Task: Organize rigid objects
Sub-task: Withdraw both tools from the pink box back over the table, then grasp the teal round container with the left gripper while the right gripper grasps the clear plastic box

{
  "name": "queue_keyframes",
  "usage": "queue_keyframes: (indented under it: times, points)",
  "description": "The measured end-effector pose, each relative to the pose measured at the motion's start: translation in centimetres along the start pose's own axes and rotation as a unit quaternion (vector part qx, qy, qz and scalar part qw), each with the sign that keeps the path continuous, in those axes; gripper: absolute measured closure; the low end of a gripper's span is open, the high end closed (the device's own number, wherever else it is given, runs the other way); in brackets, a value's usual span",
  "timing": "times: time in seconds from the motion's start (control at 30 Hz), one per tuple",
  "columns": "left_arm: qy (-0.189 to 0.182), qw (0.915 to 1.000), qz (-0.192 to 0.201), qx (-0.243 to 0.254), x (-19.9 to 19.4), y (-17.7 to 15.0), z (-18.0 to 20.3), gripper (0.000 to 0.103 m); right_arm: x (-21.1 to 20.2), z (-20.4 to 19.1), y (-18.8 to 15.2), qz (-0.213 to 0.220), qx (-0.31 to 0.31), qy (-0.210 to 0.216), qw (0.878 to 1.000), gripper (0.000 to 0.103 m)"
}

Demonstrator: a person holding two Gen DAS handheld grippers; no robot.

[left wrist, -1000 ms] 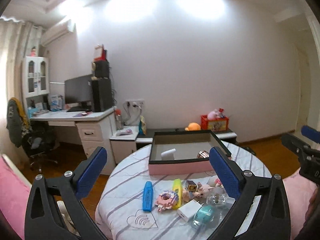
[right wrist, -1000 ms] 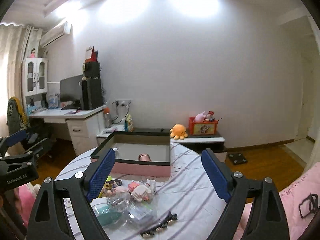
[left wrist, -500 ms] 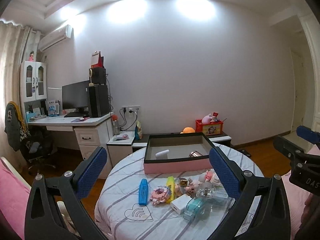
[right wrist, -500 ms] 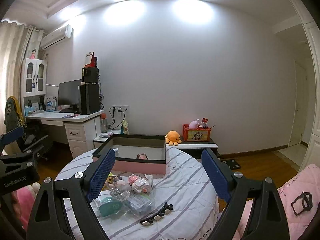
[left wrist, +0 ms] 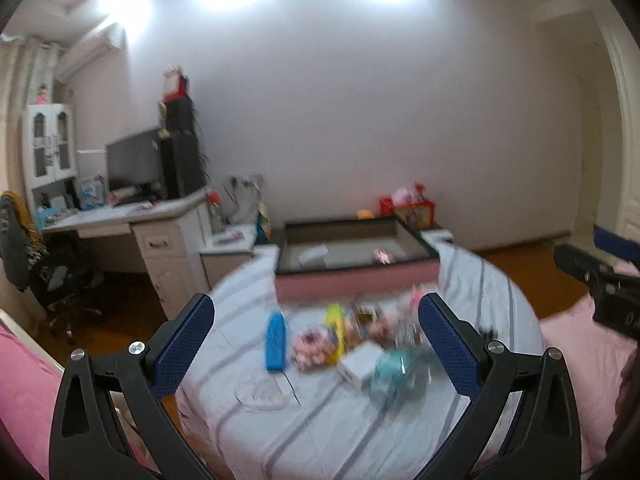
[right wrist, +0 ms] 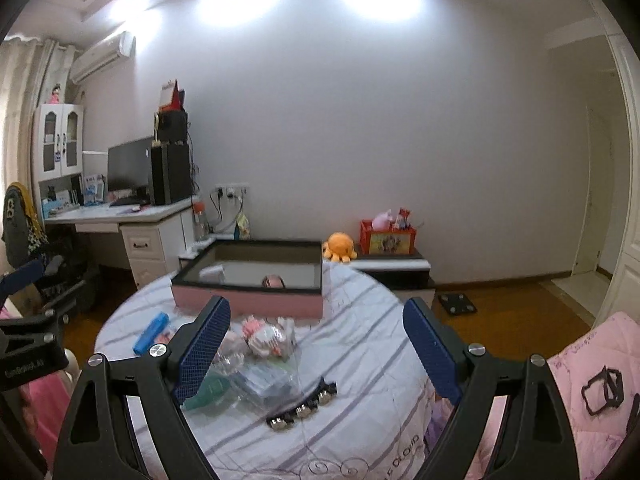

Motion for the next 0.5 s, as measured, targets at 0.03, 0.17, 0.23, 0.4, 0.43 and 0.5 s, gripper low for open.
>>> queue_keyframes:
  times: [0.03, 0.17, 0.23, 0.4, 0.43, 0.5]
  points:
    - [-0.011, 0.9999, -0.010, 0.002, 0.7, -0.7, 0.5, 0.000, 0.5, 0.3, -0.6, -0.010, 0.002, -0.002, 1.000, 0.013]
    - [-0.048, 0.9968, -0.063, 0.012, 3.9, -4.0, 2.7, 0.000, 2.7, 1.5, -3.2, -0.054, 0.007, -0.013, 0.998, 0.013]
    - [-0.063, 0.9948, -0.079, 0.012, 5.3, -5.1, 3.6, 0.000, 3.7, 2.1, -4.4, -0.073, 0.011, -0.017, 0.997, 0.013]
    - [-0.078, 0.9909, -0.103, 0.036, 7.9, -6.4, 5.5, 0.006, 5.6, 3.5, -6.8, -0.113, 0.019, -0.026, 0.993, 0.013]
    - [-0.077, 0.9903, -0.107, 0.044, 8.3, -6.4, 5.8, 0.007, 5.9, 3.8, -7.1, -0.118, 0.021, -0.028, 0.992, 0.013]
    - [-0.083, 0.9883, -0.114, 0.058, 9.3, -6.7, 6.7, 0.012, 6.4, 4.4, -7.6, -0.126, 0.023, -0.031, 0.991, 0.013]
Point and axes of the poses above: each gripper's, at about its wrist camera, not at the fingertips, and x roughly the way its jaws point, z to its right, y to its top, the point moved 8 cm from there along x, roughly the way its jaws point, and after that the axes turned 12 degrees about x, right-handed, at the moved point
